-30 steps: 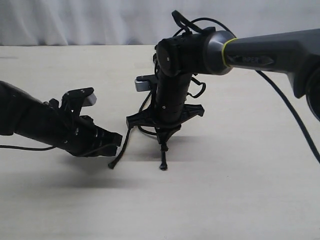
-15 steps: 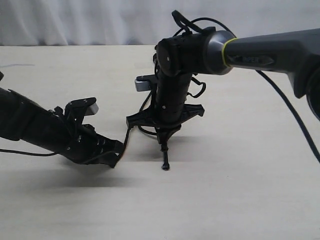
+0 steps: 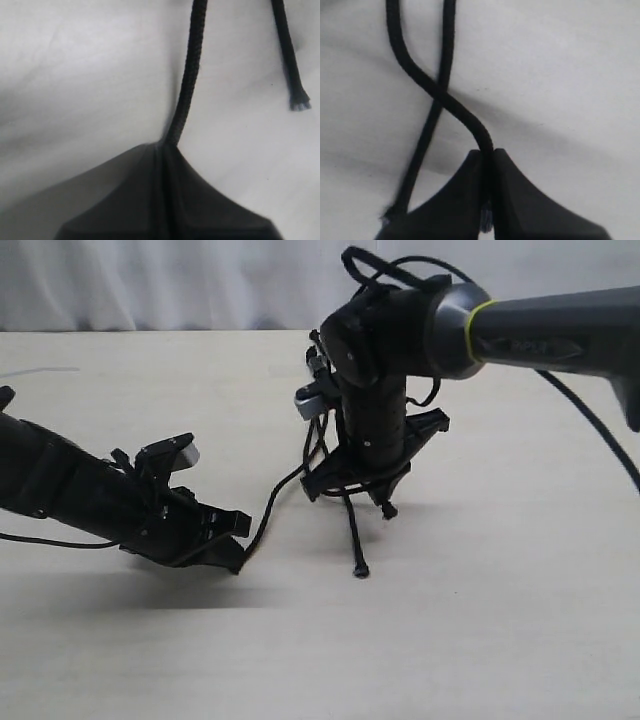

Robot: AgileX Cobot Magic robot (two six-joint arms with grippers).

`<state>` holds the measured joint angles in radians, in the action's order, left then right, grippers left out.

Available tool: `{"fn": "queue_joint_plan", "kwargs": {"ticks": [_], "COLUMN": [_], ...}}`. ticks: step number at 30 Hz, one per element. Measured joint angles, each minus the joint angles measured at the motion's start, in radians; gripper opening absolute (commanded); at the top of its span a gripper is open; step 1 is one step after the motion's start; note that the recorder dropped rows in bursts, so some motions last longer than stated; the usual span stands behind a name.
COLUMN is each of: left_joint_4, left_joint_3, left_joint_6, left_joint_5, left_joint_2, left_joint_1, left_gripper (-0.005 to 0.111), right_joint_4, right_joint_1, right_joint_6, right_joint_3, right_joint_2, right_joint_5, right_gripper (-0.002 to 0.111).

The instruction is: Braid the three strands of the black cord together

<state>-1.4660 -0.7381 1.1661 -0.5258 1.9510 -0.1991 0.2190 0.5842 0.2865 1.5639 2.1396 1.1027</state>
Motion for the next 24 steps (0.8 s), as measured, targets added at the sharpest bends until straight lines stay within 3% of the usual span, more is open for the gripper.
{"fn": "queue_joint_plan", "kwargs": {"ticks": [4,11,18,24], "left_joint_4": [-0.005,-0.005,-0.005,-0.016], "left_joint_3": [0.000,0.000,0.000,0.000], "left_joint_6": [0.000,0.000,0.000,0.002], "left_joint_5": [-0.005,-0.054,-0.051,-0.047], "left_joint_2": [0.000,0.010,0.012,0.012], "left_joint_1": [0.000,0.000,-0.061,-0.070], "left_gripper": [0.000,0.000,0.000,0.000], "right_joint_4": [-0.024,-0.266,-0.366,-0.415], "right_joint_1": [0.000,-0.003,-0.003,-0.003], "right_joint_6": [-0.002,-0.093,-0.120,-0.122], "right_joint_3": [-0.019,-0.017,-0.017,-0.015], "right_joint_2": [0.078,0.078,0.081,0.085], "right_joint_5": [-0.028,-0.028,-0.028,-0.028], "right_gripper": [0.004,0.004,0.004,0.004]}}
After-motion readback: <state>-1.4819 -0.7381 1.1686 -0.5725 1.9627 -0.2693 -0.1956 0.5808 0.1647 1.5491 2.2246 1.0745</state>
